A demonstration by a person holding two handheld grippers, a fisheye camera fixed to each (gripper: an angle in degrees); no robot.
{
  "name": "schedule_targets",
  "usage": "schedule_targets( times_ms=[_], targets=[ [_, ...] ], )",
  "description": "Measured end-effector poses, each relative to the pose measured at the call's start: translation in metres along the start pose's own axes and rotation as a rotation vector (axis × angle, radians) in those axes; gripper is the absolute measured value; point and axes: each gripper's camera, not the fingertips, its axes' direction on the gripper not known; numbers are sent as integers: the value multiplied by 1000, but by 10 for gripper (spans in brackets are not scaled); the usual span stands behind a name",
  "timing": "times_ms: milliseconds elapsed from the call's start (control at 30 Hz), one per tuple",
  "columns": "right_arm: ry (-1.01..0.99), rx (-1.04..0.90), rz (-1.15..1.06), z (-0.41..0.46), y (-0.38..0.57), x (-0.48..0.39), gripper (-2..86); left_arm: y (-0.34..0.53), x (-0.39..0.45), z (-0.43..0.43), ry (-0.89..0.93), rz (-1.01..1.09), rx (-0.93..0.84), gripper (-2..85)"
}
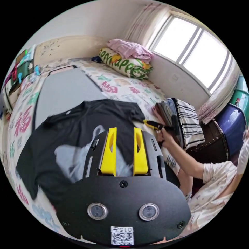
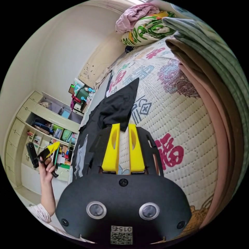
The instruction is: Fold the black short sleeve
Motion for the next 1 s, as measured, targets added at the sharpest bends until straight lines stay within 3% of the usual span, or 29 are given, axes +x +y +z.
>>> schedule_targets(
  times_ms=[67,267,467,633,700,800,867,1000],
  targets=[
    [-40,5,23,-1,-22,1,36,-85,32,102,46,44,-44,113],
    [-73,21,22,-7,-68,-13,-2,-213,86,342,25,-8,-229,157],
    [-91,31,21,-13,-100,-26,-6,-245,103,462,-15,-102,-242,138],
    [-56,30,6,-18,-116,-42,-6,-245,109,500,-188,-79,-252,64],
    [-51,29,3,-20,-120,-46,-6,-244,103,506,-143,-76,-250,49],
    [-53,50,-39,-29,-126,-58,-3,-232,80,476,-17,-114,-77,17],
    [-22,110,-193,-48,-126,-85,-2,-218,50,437,88,-157,38,9],
    [-143,99,-465,-61,-113,-138,-2,-178,11,353,91,-118,142,4]
  ],
)
